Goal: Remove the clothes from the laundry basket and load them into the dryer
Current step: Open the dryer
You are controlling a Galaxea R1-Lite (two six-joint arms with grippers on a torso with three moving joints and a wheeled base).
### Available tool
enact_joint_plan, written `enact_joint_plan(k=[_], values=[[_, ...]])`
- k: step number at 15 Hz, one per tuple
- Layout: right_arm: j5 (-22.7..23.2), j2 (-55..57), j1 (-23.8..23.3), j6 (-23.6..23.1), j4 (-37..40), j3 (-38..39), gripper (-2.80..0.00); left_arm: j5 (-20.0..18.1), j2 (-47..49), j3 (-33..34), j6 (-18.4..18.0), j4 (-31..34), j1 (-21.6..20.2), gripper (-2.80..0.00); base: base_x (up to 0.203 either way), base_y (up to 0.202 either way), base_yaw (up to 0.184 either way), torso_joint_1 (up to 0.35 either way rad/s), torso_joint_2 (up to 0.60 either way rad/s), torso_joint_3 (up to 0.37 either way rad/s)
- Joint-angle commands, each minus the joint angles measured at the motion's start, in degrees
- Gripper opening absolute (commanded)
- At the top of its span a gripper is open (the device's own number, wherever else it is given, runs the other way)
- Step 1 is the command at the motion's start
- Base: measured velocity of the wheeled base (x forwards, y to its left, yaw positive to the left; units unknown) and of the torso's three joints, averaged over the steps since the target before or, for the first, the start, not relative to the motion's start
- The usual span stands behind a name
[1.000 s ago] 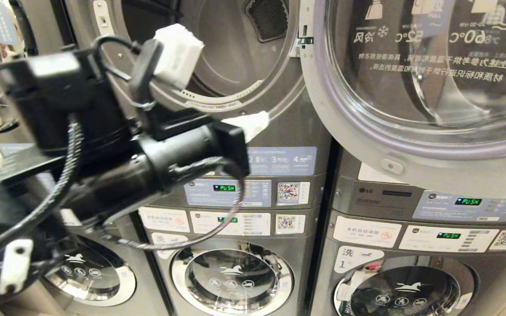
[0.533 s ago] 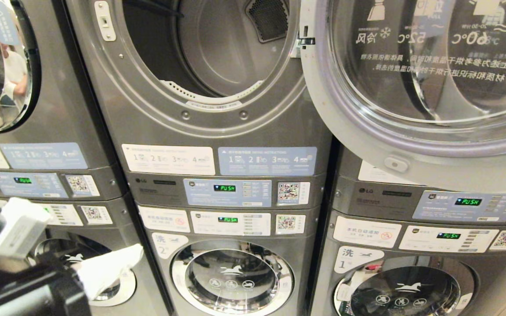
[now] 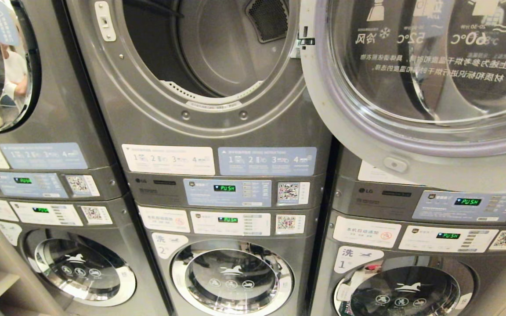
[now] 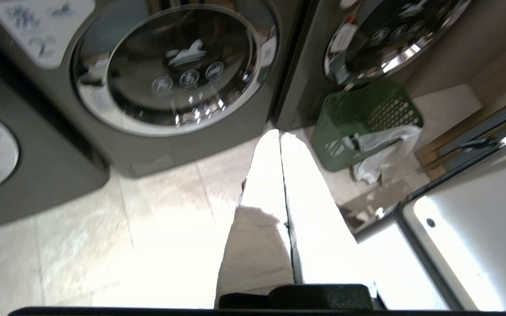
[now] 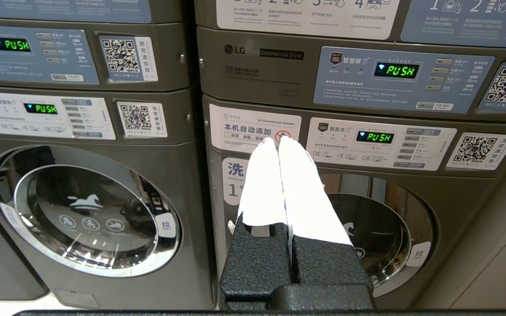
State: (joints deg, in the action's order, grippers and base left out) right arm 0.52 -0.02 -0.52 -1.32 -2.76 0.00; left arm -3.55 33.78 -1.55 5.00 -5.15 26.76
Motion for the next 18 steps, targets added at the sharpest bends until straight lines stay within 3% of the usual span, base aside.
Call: enact_joint_plan(k=[1, 3, 5, 8, 11, 14, 18], values=[[0.00, 0.02, 0.00, -0.09, -0.06, 1.05, -2.80, 1.34, -8.50, -1.26, 0.43, 11.04, 0.10, -2.80, 0.000, 0.000, 0.000, 0.000, 0.00, 0.000], [0.00, 0.02, 0.00, -0.09, -0.06, 1.05, -2.80, 4.67, -7.18, -2.02, 2.87, 12.41, -0.23, -2.80, 0.000, 0.000, 0.000, 0.000, 0.00, 0.000], [0.04, 0.02, 0.00, -0.09, -0.06, 1.05, -2.80, 5.22, -5.25, -2.13, 3.63, 12.60, -3.18, -2.80, 0.000, 0.000, 0.000, 0.000, 0.00, 0.000], [0.03, 0.02, 0.00, -0.09, -0.06, 1.05, -2.80, 5.46, -4.21, -2.22, -0.92, 12.62, -10.33, -2.80, 0.000, 0.000, 0.000, 0.000, 0.00, 0.000], [0.09, 0.02, 0.00, -0.09, 0.12, 0.97, -2.80, 5.20, -5.87, -2.10, -5.16, 12.61, -20.70, -2.80, 0.000, 0.000, 0.000, 0.000, 0.00, 0.000], [0.09, 0.02, 0.00, -0.09, 0.03, 1.05, -2.80, 4.93, -10.71, -2.00, -6.61, 12.62, -28.45, -2.80, 0.000, 0.000, 0.000, 0.000, 0.00, 0.000], [0.09, 0.02, 0.10, -0.18, 0.12, 0.97, -2.80, 3.77, -17.86, -0.94, -7.97, 12.01, -32.42, -2.80, 0.000, 0.000, 0.000, 0.000, 0.00, 0.000]])
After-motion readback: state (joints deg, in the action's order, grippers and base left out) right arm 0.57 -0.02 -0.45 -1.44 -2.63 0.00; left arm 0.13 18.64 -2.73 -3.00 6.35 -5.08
